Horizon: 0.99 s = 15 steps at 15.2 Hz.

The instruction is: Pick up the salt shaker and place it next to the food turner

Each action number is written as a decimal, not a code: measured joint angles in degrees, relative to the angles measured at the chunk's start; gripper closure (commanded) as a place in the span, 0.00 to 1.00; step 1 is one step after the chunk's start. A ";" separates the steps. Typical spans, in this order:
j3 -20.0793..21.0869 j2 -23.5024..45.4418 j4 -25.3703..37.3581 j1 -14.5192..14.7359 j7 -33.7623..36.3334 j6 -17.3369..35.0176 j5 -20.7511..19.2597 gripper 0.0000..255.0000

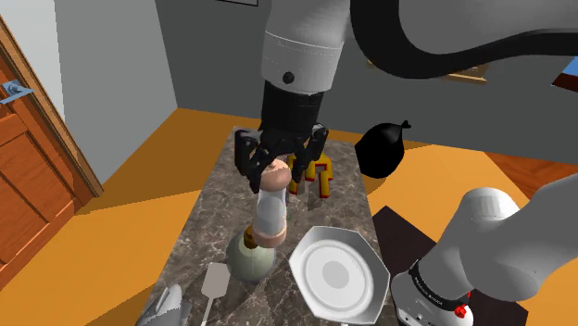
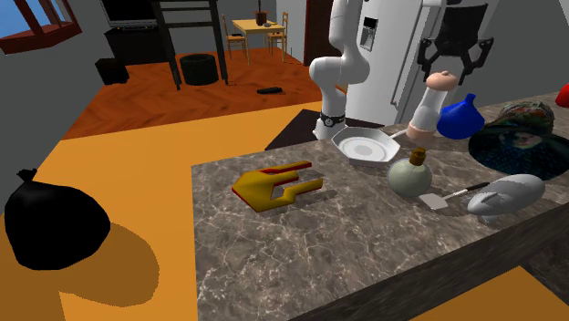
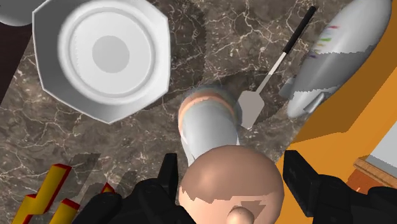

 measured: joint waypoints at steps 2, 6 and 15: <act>1.94 -0.46 0.80 1.01 2.91 -0.71 0.73 1.00; 5.69 -0.46 3.54 2.66 8.55 -2.35 1.77 1.00; 15.43 3.50 12.43 5.14 22.00 -4.90 1.99 1.00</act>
